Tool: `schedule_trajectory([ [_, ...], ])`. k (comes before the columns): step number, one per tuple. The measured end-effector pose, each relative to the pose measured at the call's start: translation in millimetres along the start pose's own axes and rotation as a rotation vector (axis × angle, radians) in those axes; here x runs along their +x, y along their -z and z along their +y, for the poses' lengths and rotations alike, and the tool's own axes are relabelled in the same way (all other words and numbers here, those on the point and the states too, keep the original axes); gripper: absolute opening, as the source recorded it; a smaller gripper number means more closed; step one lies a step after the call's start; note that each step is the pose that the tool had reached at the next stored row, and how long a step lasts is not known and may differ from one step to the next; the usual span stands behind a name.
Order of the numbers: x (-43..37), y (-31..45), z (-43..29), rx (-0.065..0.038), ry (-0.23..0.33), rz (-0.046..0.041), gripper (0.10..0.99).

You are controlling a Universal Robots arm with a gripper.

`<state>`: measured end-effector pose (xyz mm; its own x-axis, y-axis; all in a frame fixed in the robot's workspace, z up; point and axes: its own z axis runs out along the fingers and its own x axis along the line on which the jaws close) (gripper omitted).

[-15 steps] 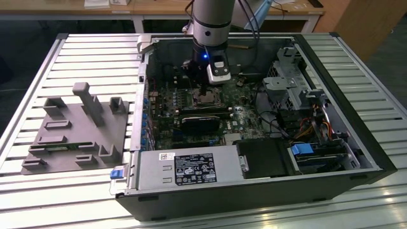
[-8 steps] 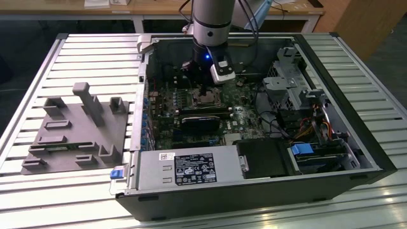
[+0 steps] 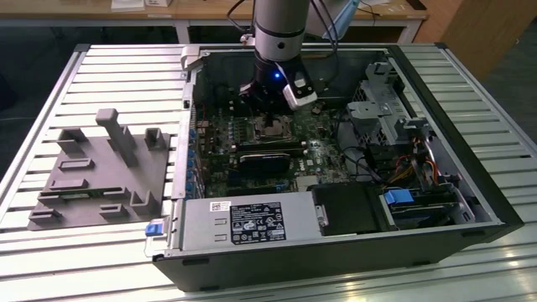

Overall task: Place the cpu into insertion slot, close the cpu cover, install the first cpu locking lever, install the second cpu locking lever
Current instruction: 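Close the cpu cover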

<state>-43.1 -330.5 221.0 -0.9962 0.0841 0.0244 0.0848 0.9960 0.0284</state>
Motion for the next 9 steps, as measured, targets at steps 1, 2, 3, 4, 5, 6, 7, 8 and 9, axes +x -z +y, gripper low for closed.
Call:
schedule_trajectory([
  [1,0.0,-0.2,-0.1,0.000,0.011,-0.0024,0.102],
  [2,0.0,-0.5,-0.1,0.000,0.022,-0.0061,0.102],
  [3,-0.1,-0.7,-0.2,0.000,0.029,-0.0102,0.102],
  [4,-0.1,-0.9,-0.2,0.000,0.036,-0.0147,0.102],
  [5,0.0,-1.2,-0.3,-0.001,0.042,-0.0200,0.102],
  [6,0.1,-1.5,-0.4,-0.001,0.046,-0.0257,0.102],
  [7,0.5,-1.7,-0.5,-0.002,0.049,-0.0308,0.102],
  [8,1.7,-1.8,-0.8,-0.003,0.050,-0.0337,0.102],
  [9,2.8,-1.8,-0.8,-0.004,0.051,-0.0353,0.102],
])
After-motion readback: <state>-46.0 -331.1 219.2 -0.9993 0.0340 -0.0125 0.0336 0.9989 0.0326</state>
